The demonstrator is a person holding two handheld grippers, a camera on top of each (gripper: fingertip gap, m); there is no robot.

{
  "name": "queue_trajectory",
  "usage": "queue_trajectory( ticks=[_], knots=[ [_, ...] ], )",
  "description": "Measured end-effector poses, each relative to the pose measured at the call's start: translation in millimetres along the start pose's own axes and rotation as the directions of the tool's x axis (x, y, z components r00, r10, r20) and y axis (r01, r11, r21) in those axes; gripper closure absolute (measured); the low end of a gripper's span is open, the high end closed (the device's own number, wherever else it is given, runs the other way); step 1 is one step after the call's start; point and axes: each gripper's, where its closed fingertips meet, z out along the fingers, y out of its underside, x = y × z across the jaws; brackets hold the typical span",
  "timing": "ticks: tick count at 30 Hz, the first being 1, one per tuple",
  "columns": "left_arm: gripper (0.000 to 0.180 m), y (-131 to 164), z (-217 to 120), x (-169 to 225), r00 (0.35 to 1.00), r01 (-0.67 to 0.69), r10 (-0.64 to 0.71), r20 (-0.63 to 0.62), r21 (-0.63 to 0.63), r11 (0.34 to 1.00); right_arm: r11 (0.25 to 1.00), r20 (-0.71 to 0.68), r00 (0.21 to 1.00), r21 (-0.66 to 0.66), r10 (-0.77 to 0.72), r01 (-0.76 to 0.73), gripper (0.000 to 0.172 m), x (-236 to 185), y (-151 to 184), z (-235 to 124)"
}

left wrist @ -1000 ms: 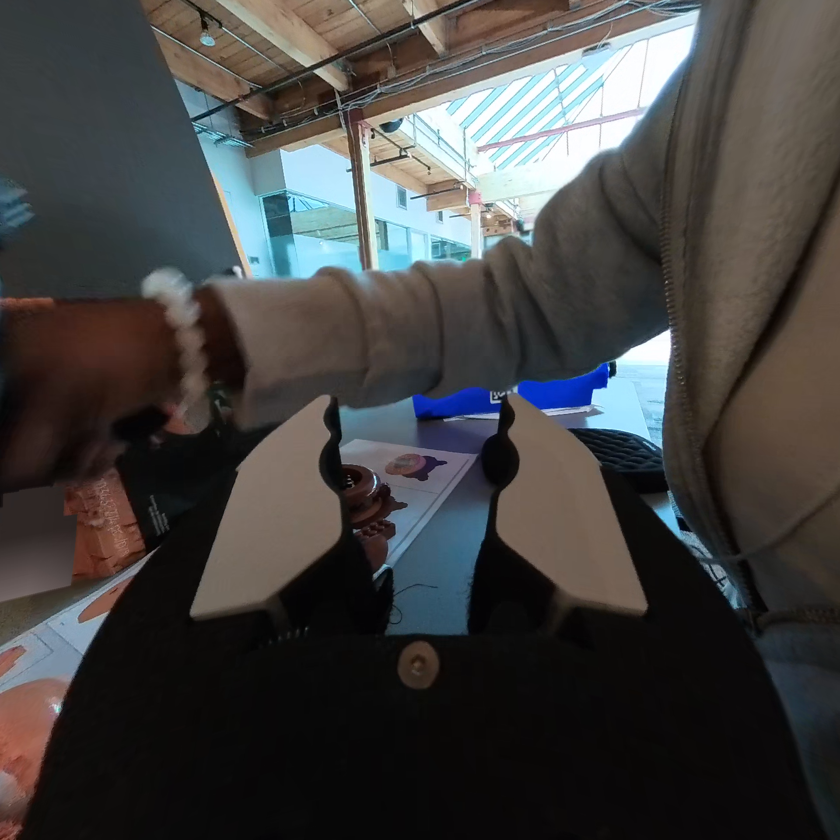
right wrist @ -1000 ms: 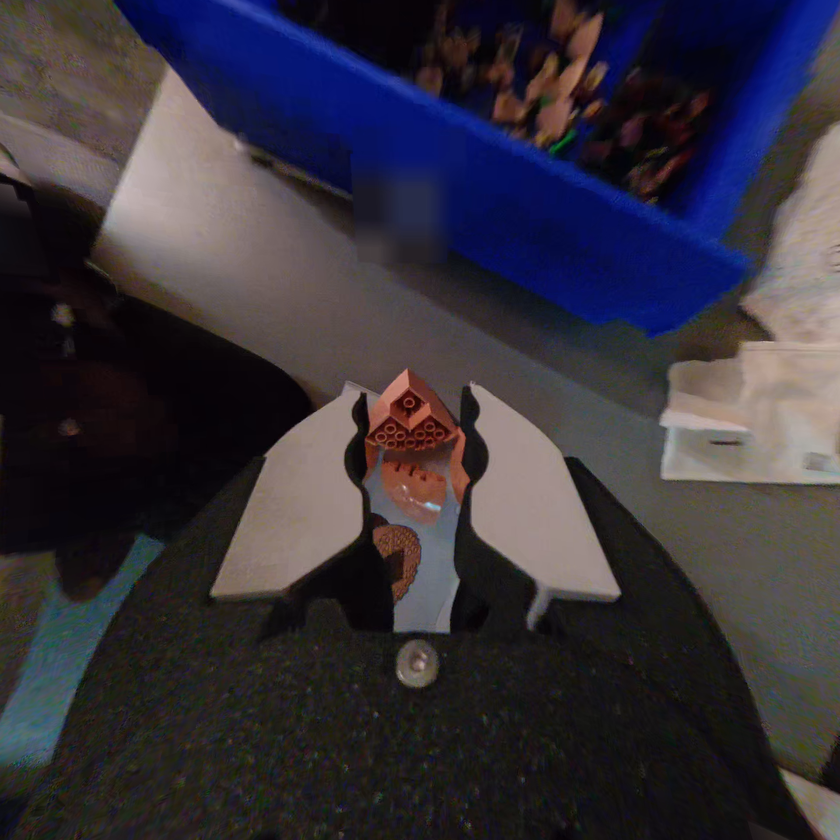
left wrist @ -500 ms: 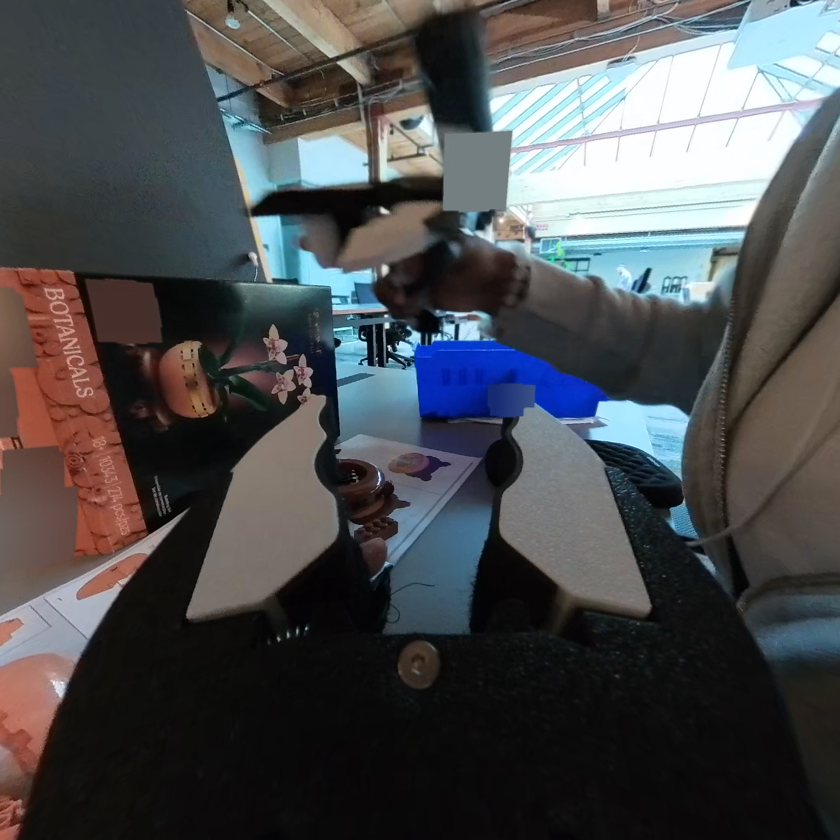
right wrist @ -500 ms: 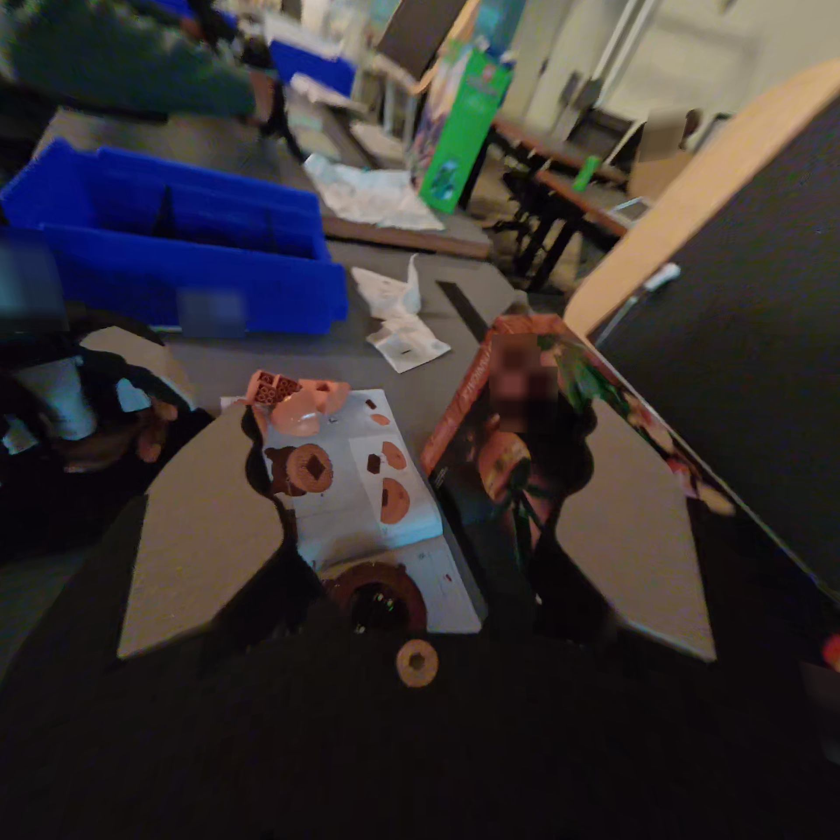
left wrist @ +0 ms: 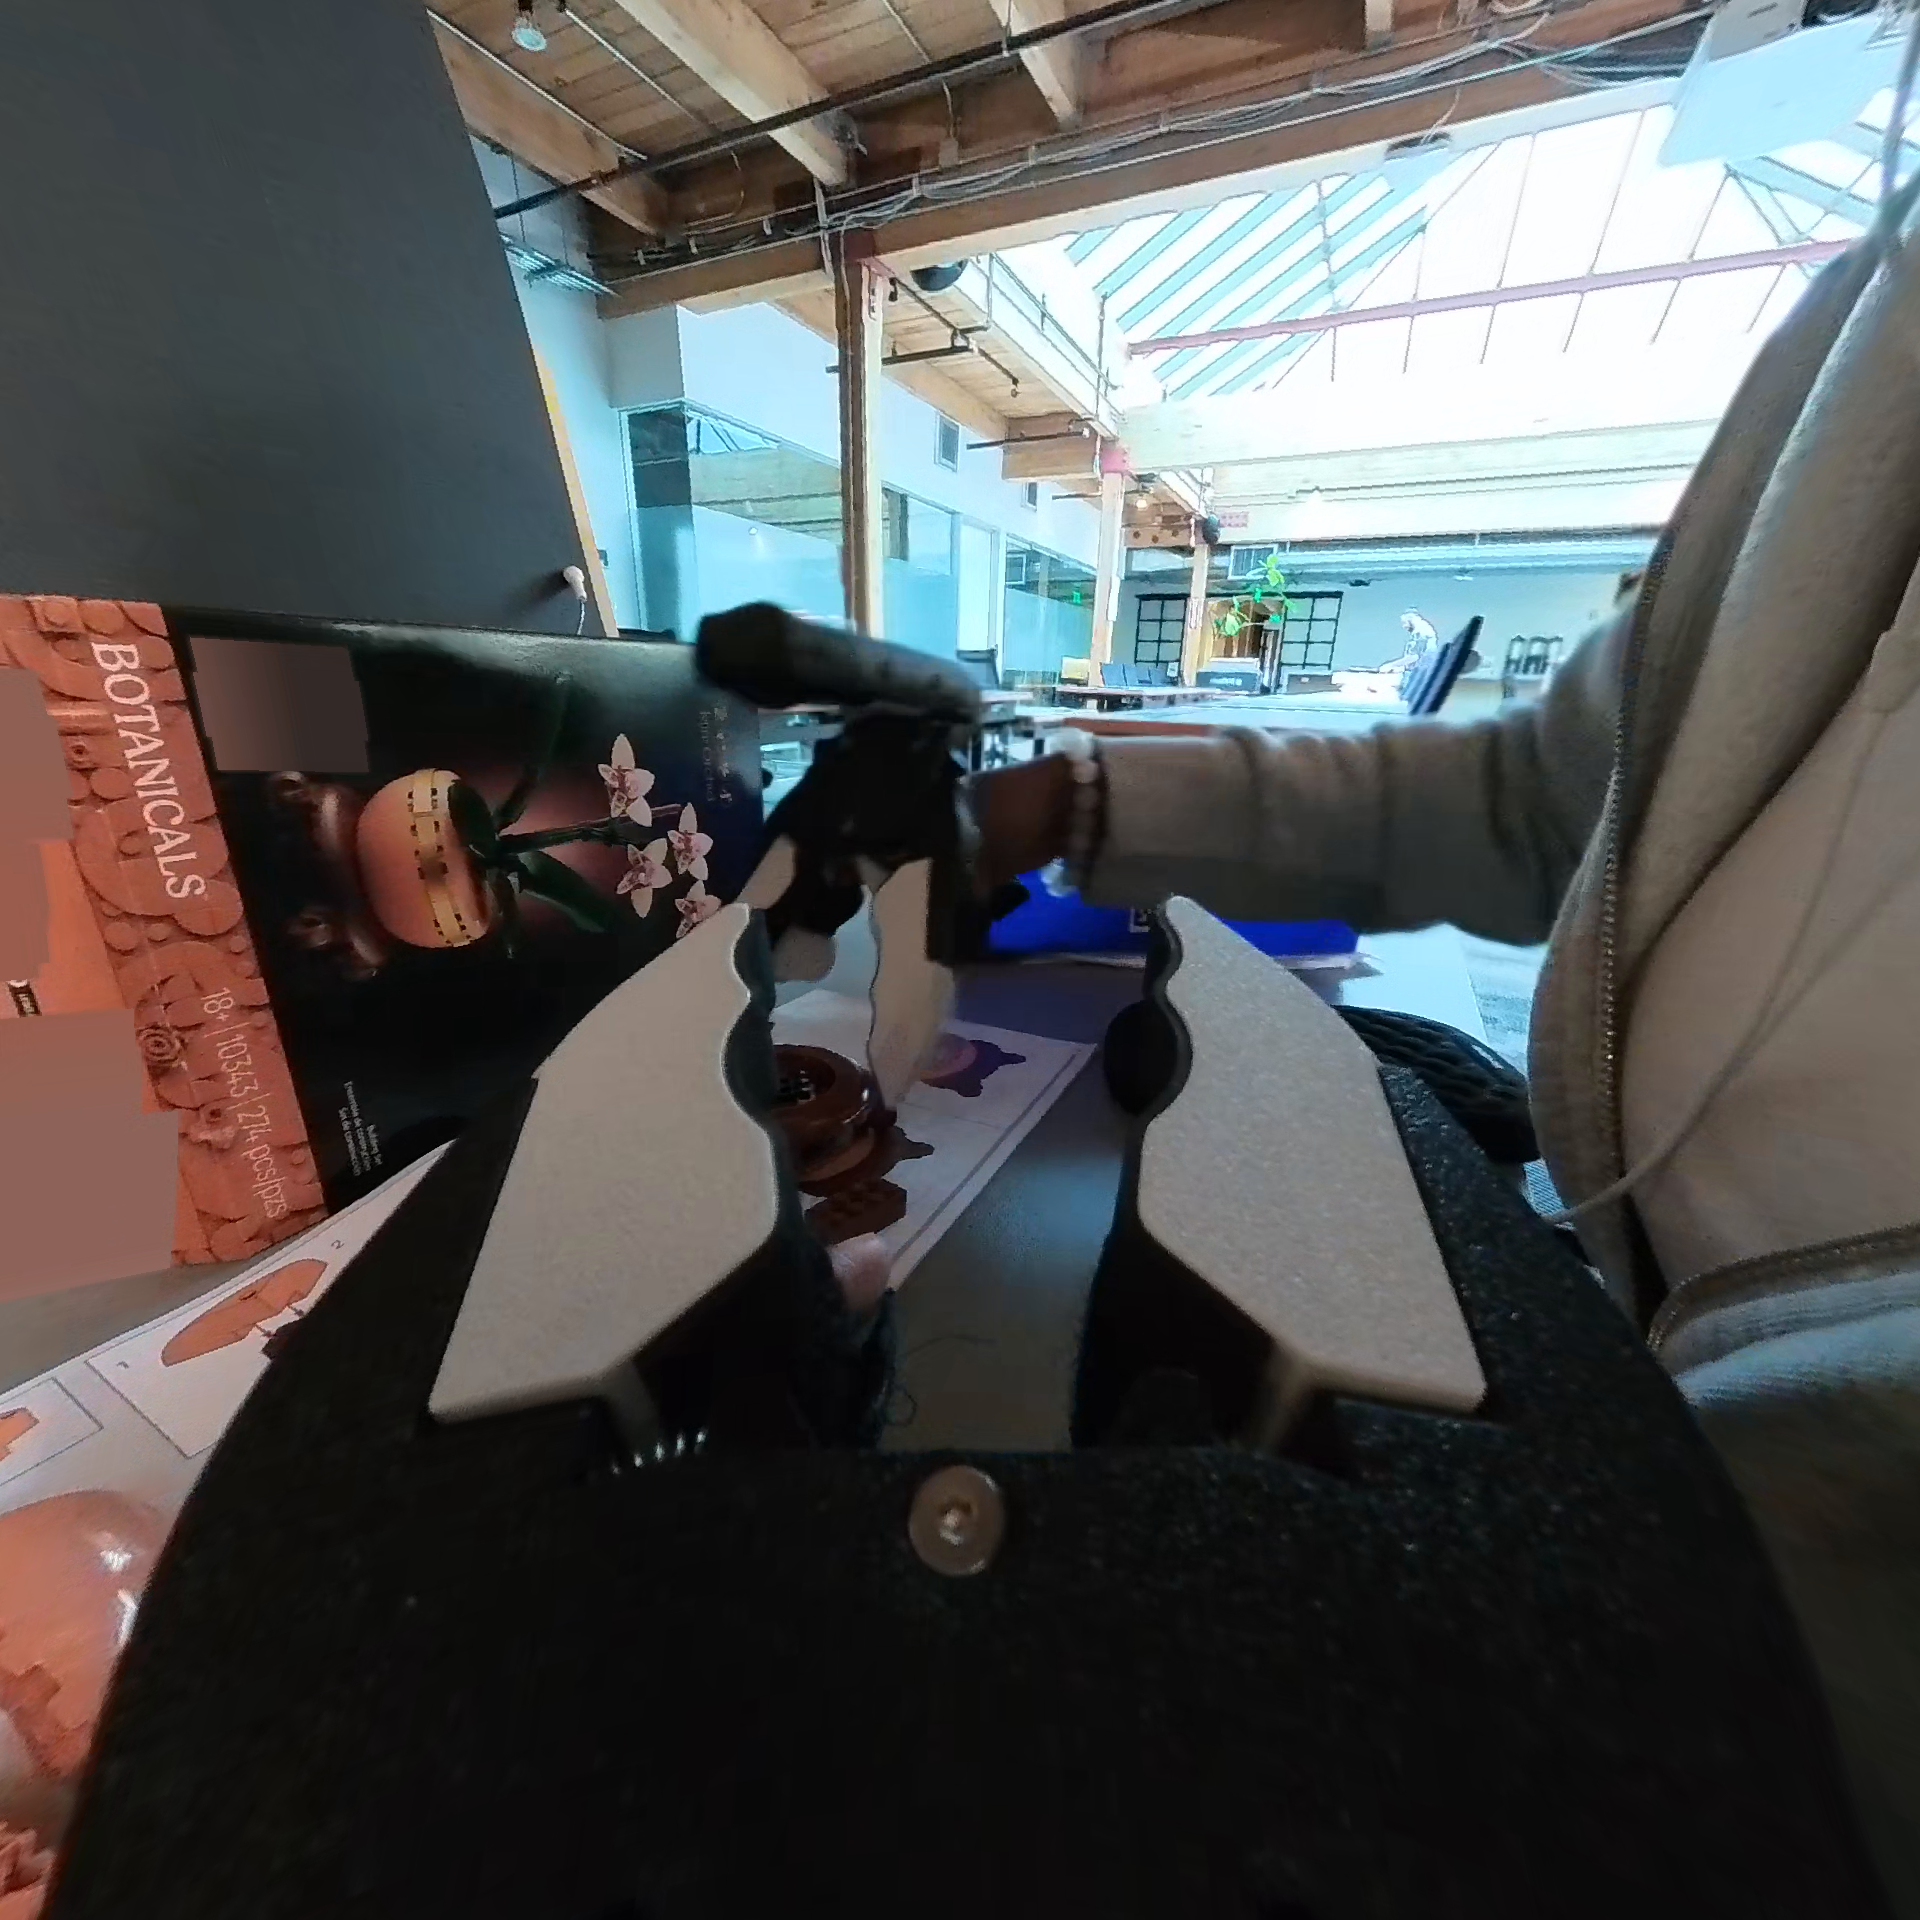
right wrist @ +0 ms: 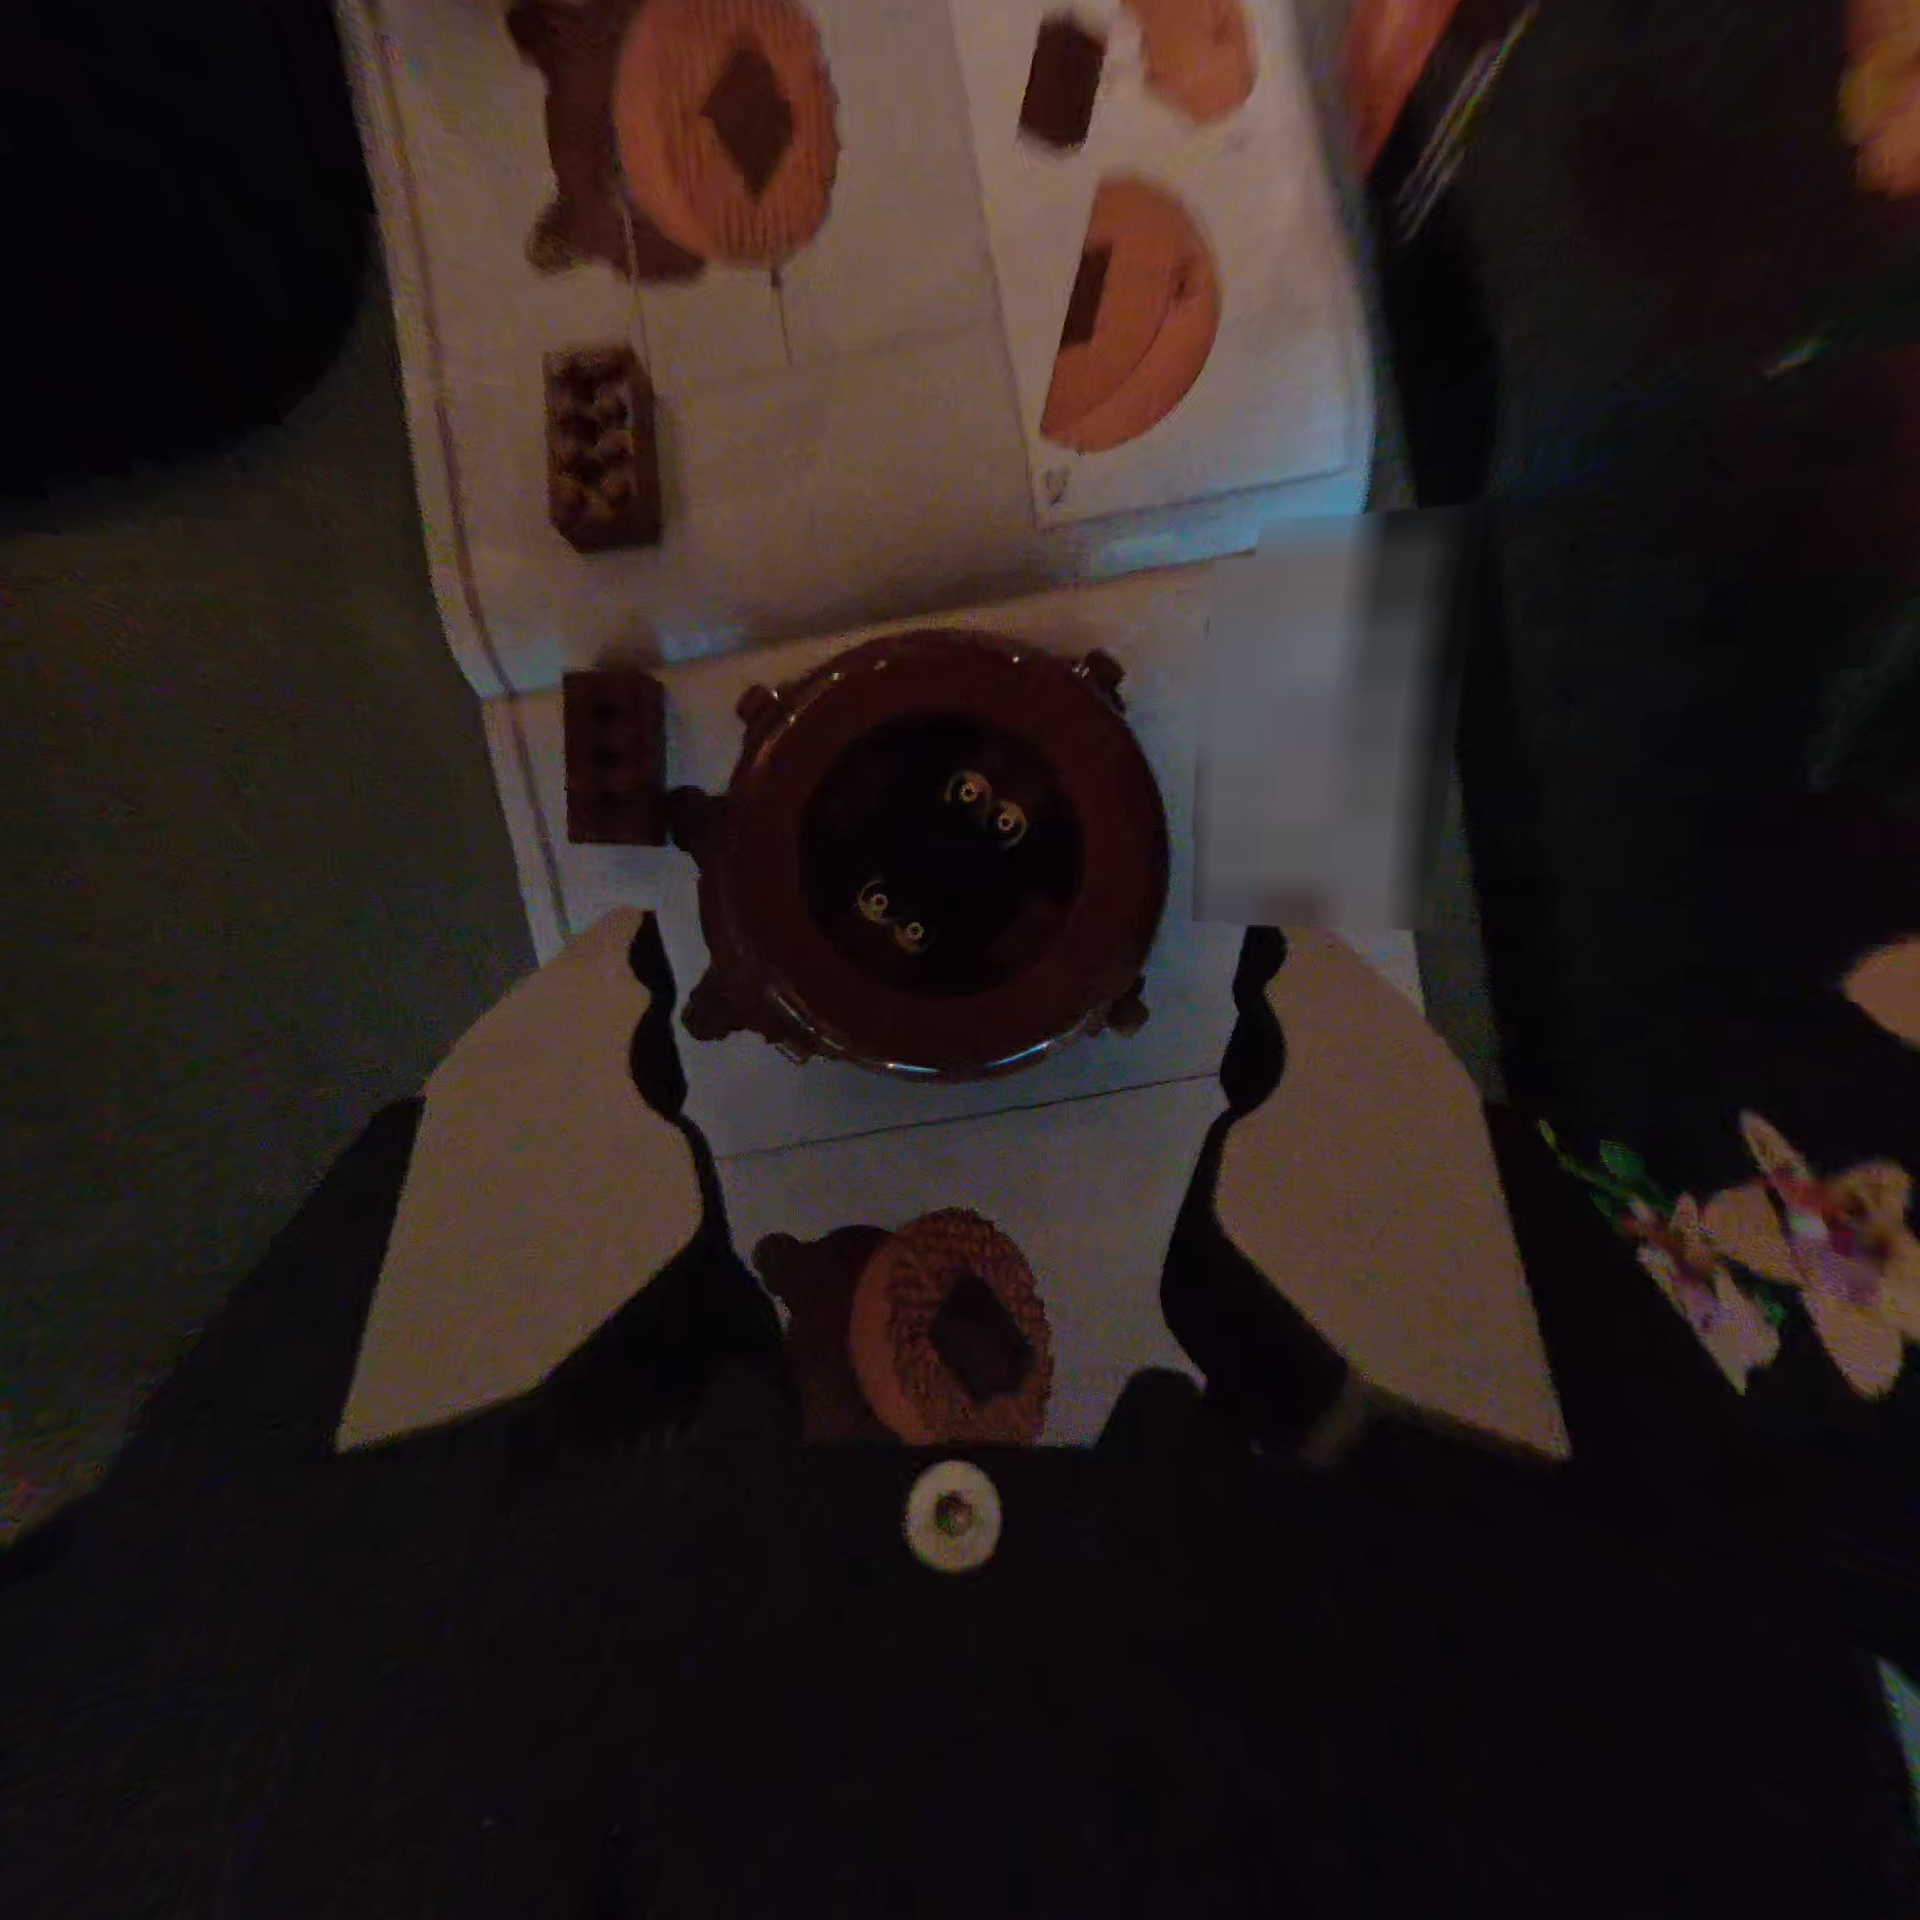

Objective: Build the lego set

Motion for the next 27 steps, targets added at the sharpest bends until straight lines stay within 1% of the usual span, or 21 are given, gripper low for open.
queue_trajectory(
  ticks=[4,5,7,10,12,15,18,20,22,23,25,27],
  knots=[
    [0.112,-1,-1,-1,1.000,0.004,-0.004,0.002,0.008,1.000,0.980,0.052,0.998,-0.194,-0.043,0.053,0.077,-1,12,15],
    [0.112,-1,-1,-1,1.000,0.007,-0.007,0.003,0.009,1.000,0.975,0.046,0.995,-0.203,-0.084,0.092,0.083,1,10,15],
    [0.112,-1,-1,-2,1.000,0.012,-0.013,0.004,0.013,1.000,0.952,0.082,0.986,-0.261,-0.142,0.159,0.083,-2,12,14],
    [0.112,-2,-2,-2,1.000,0.017,-0.017,0.004,0.016,1.000,0.902,0.116,0.954,-0.311,-0.277,0.300,0.084,0,13,11],
    [0.112,-2,-2,-2,1.000,0.016,-0.016,0.003,0.017,1.000,0.849,0.146,0.907,-0.320,-0.395,0.421,0.084,1,13,9],
    [0.112,-2,-2,-2,1.000,0.016,-0.016,0.003,0.019,1.000,0.732,0.213,0.796,-0.312,-0.567,0.606,0.084,2,15,6],
    [0.112,-3,-2,-3,1.000,0.025,-0.025,0.003,0.022,0.999,0.649,0.262,0.718,-0.307,-0.645,0.696,0.084,5,15,7],
    [0.112,-3,-2,-3,1.000,0.026,-0.026,0.003,0.023,0.999,0.620,0.286,0.694,-0.314,-0.660,0.719,0.083,5,15,8],
    [0.111,-3,-2,-3,1.000,0.024,-0.024,0.004,0.023,0.999,0.621,0.277,0.697,-0.320,-0.661,0.716,0.081,6,14,8],
    [0.111,-3,-2,-3,1.000,0.022,-0.022,0.004,0.023,0.999,0.638,0.254,0.708,-0.308,-0.660,0.705,0.073,6,12,7],
    [0.111,-3,-2,-3,1.000,0.021,-0.021,0.005,0.023,1.000,0.712,0.163,0.756,-0.258,-0.634,0.653,0.071,8,2,1],
    [0.111,-2,-2,-3,1.000,0.021,-0.021,0.005,0.021,1.000,0.810,0.035,0.825,-0.170,-0.565,0.562,0.063,7,-11,-13]
  ],
)
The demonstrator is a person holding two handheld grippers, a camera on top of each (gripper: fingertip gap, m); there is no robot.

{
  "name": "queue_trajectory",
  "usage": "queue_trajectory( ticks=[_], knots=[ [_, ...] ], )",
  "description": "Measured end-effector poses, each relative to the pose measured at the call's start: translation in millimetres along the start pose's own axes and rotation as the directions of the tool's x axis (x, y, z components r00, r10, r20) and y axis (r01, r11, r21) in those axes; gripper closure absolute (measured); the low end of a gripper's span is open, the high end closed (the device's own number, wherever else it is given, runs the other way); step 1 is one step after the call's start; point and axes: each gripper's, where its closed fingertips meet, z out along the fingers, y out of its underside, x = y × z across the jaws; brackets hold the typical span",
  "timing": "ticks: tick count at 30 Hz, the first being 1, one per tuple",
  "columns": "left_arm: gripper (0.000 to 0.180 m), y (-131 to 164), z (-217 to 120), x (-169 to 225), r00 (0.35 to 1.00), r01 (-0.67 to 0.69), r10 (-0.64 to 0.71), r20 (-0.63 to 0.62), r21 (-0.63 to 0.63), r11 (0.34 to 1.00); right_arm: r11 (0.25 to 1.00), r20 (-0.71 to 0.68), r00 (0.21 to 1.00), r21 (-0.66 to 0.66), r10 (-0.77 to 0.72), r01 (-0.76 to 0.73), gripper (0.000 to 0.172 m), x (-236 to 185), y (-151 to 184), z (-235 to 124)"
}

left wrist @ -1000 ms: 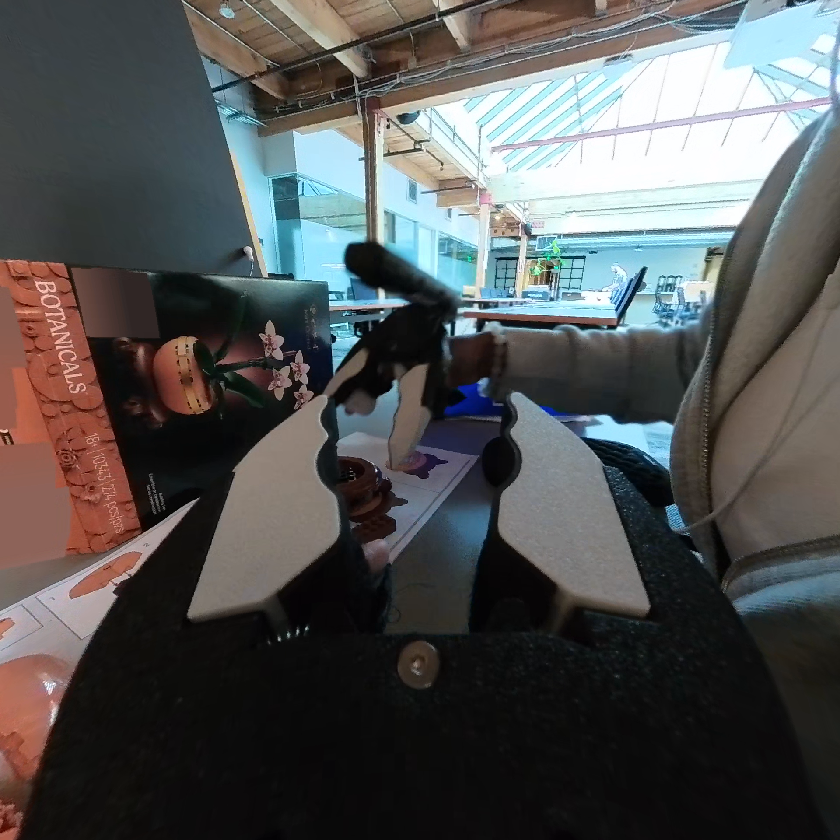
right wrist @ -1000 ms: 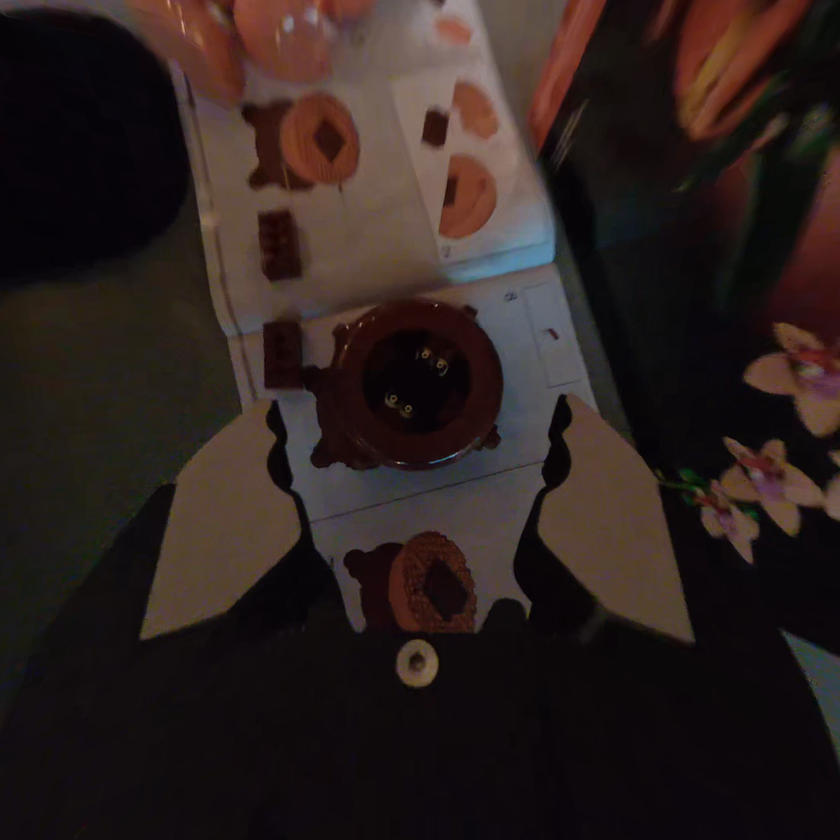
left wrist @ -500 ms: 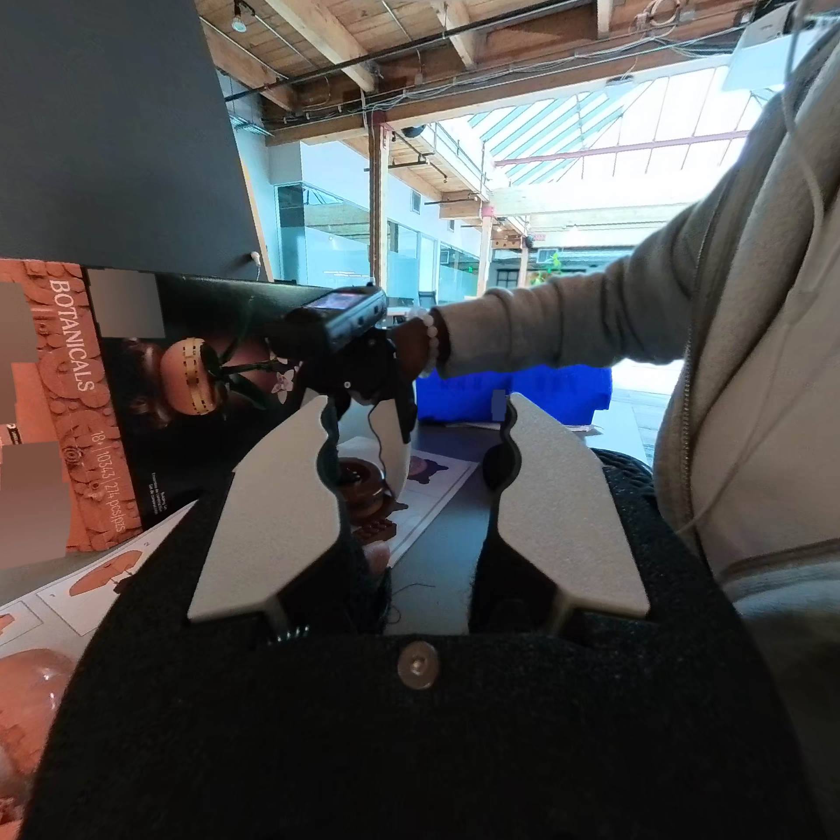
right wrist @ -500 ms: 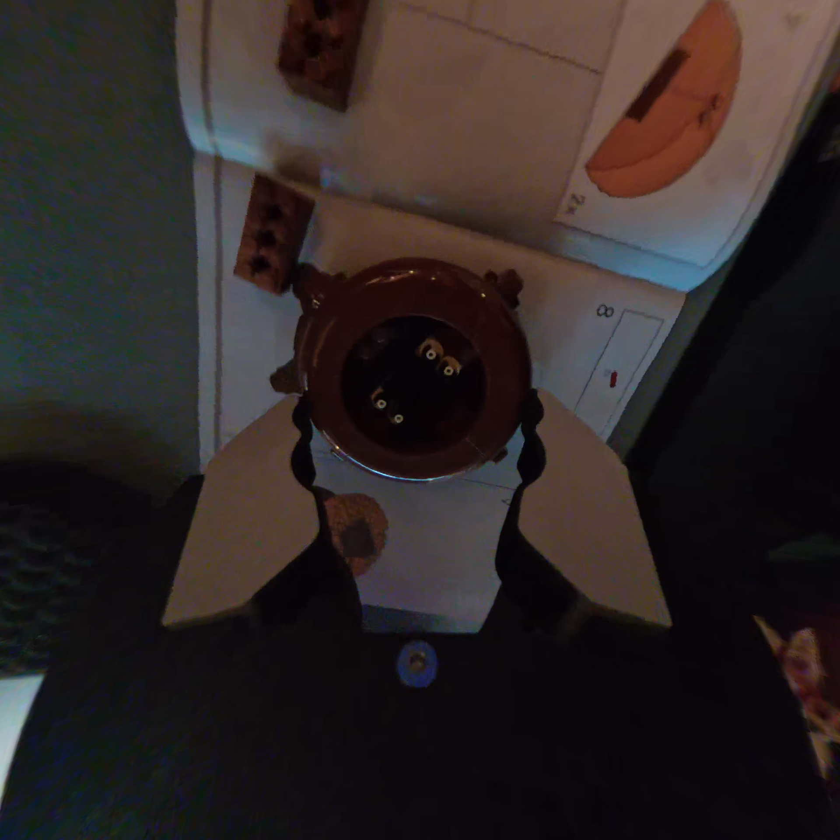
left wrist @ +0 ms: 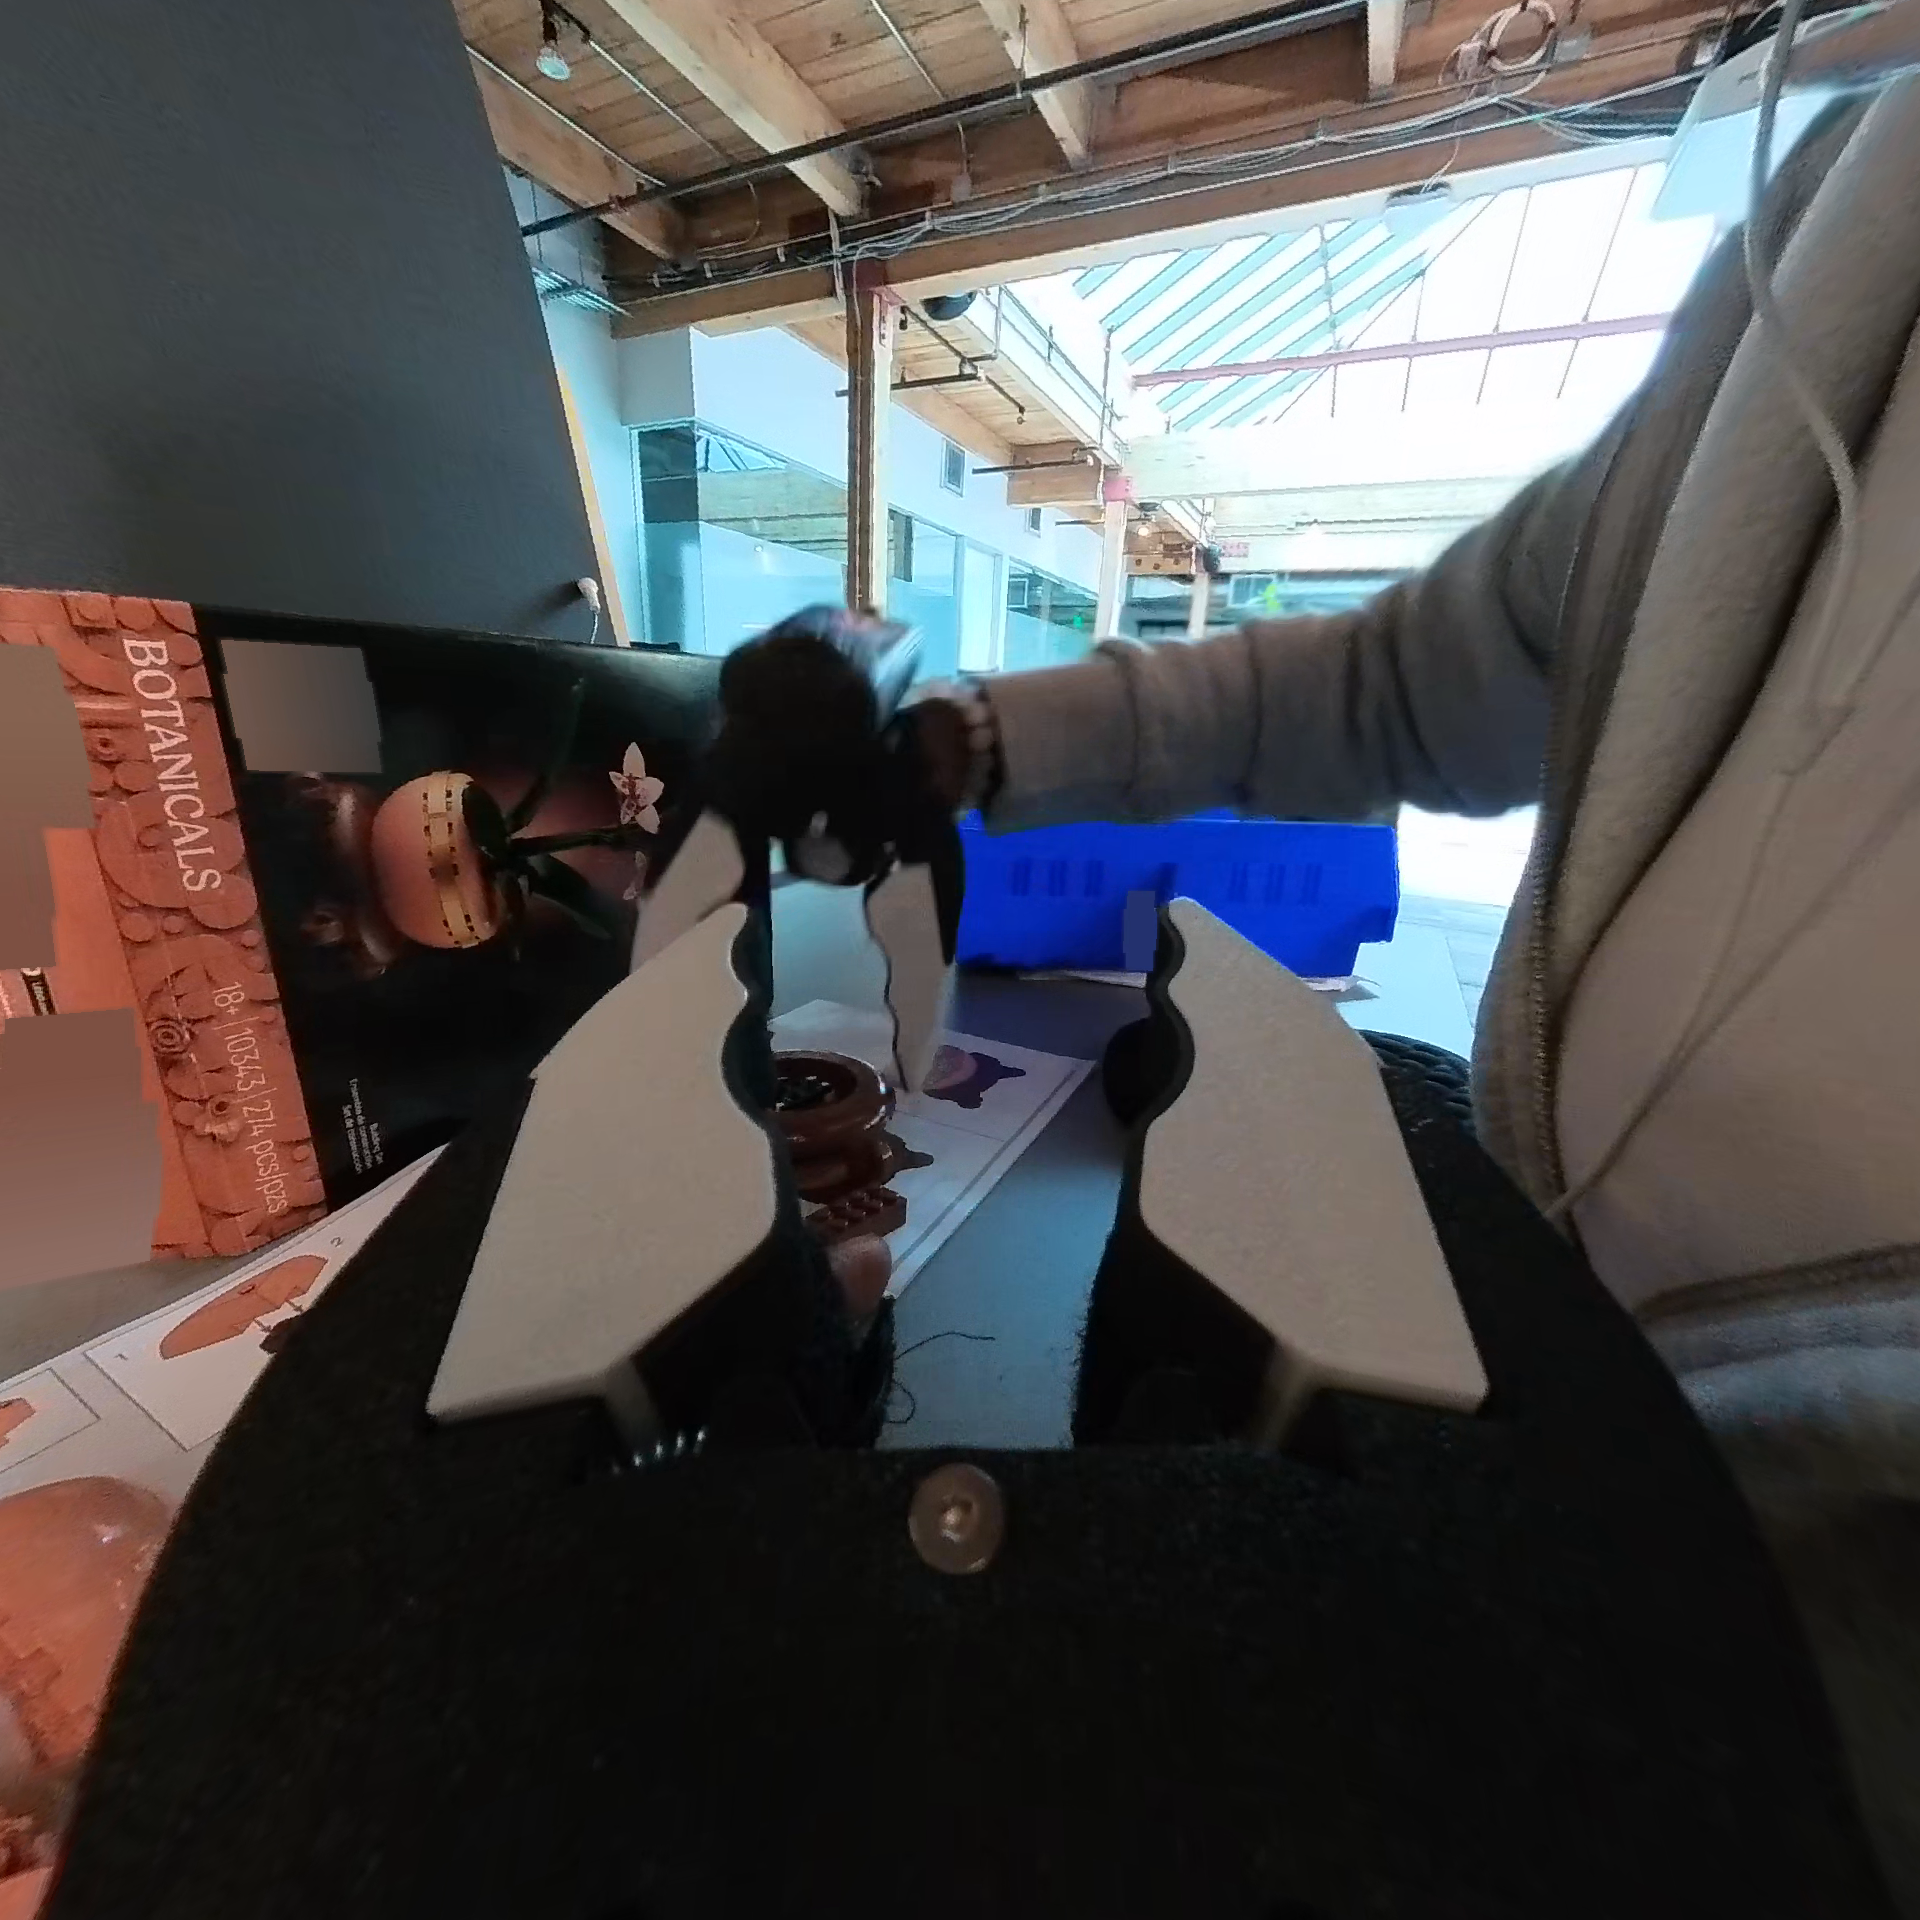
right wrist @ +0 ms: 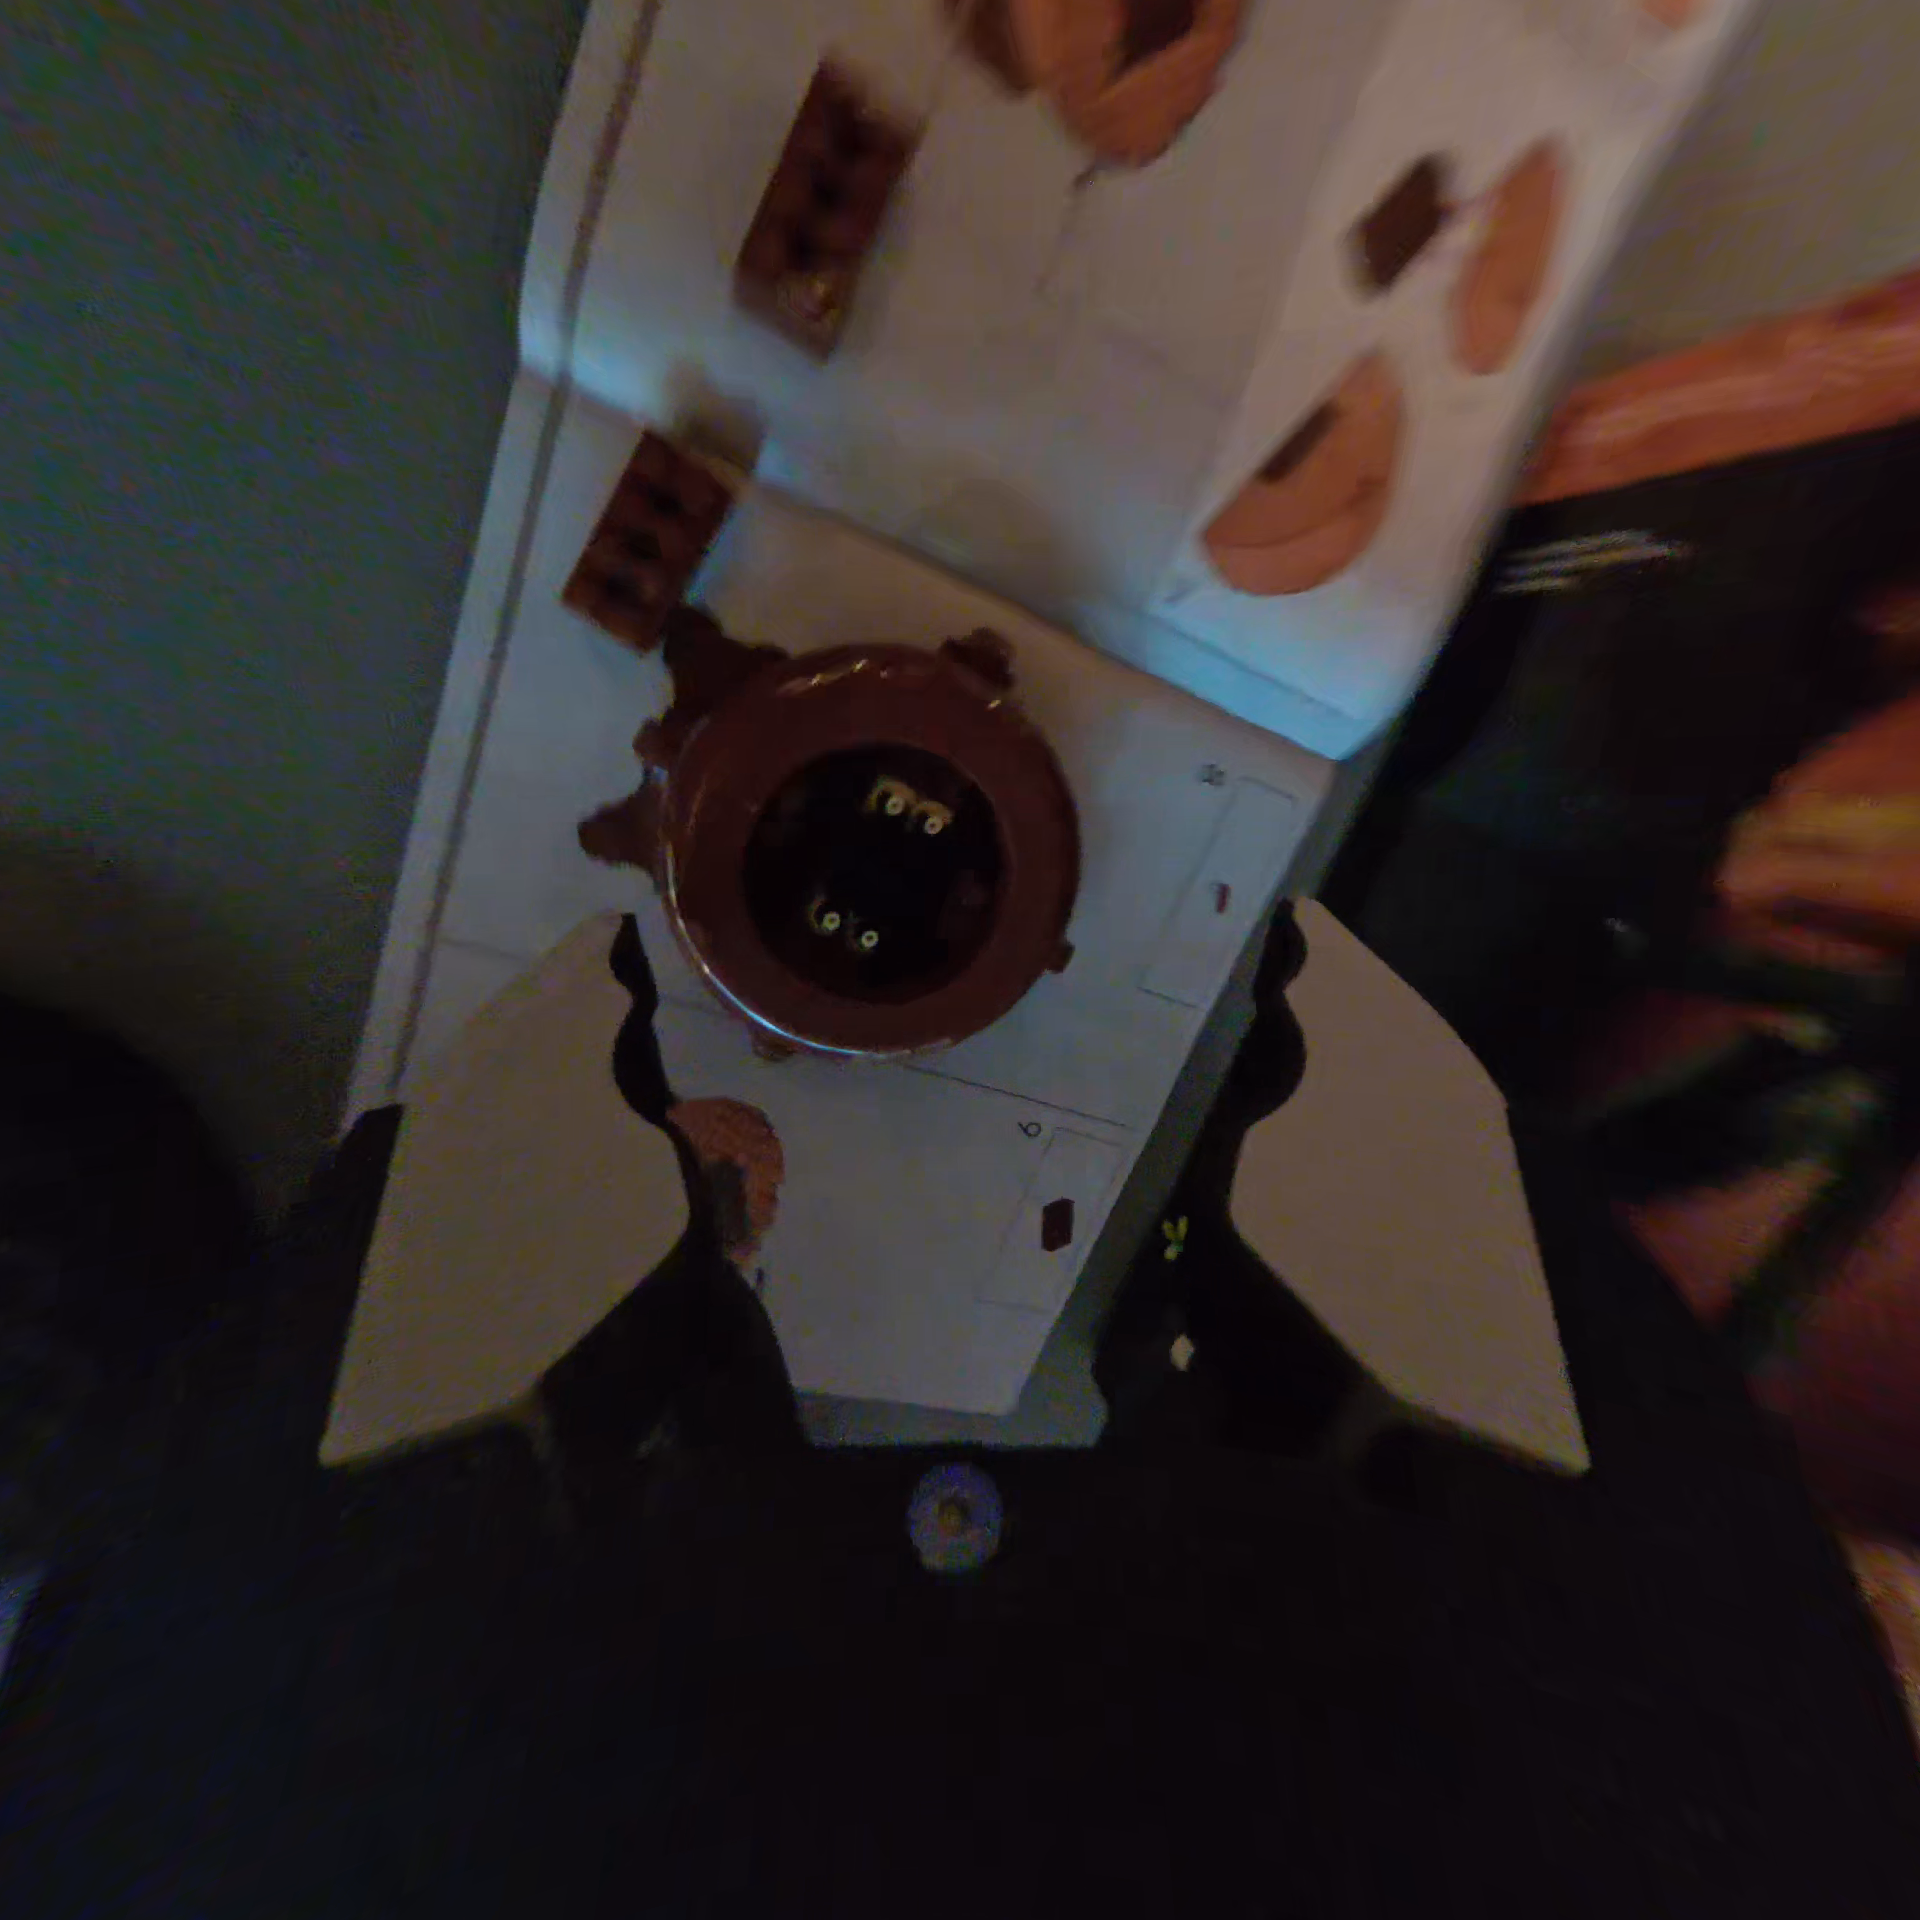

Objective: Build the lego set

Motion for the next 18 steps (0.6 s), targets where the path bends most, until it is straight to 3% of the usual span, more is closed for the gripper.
queue_trajectory(
  ticks=[2,4,6,9,11,13,15,17,18],
  knots=[
    [0.111,1,1,0,1.000,-0.001,0.001,-0.002,-0.005,1.000,0.980,-0.136,0.980,0.153,0.147,-0.126,0.055,6,-12,-23],
    [0.111,2,1,1,1.000,-0.002,0.002,-0.005,-0.013,1.000,0.911,-0.230,0.919,0.341,0.322,-0.233,0.041,7,-22,-48],
    [0.111,3,2,1,1.000,-0.002,0.002,-0.006,-0.021,1.000,0.798,-0.280,0.814,0.507,0.509,-0.325,0.027,6,-24,-71],
    [0.111,0,2,0,1.000,0.005,-0.005,0.001,-0.015,1.000,0.582,-0.239,0.659,0.727,0.713,-0.366,0.027,-12,-22,-94],
    [0.111,-4,1,-5,0.999,0.021,-0.020,0.025,-0.030,0.999,0.485,-0.192,0.578,0.773,0.793,-0.410,0.027,-34,-13,-93],
    [0.112,-2,3,-15,0.999,0.028,-0.021,0.049,-0.136,0.990,0.449,-0.148,0.543,0.756,0.827,-0.477,0.031,-61,-5,-79],
    [0.111,7,6,-24,1.000,0.010,-0.002,0.026,-0.296,0.955,0.471,-0.130,0.560,0.709,0.818,-0.524,0.060,-87,1,-61],
    [0.109,28,8,-36,1.000,-0.004,-0.001,-0.009,-0.498,0.867,0.480,-0.157,0.558,0.724,0.815,-0.496,0.151,-100,6,-57],
    [0.110,40,7,-40,0.999,-0.019,-0.002,-0.034,-0.589,0.808,0.449,-0.149,0.547,0.761,0.824,-0.469,0.171,-101,6,-61]
  ],
)
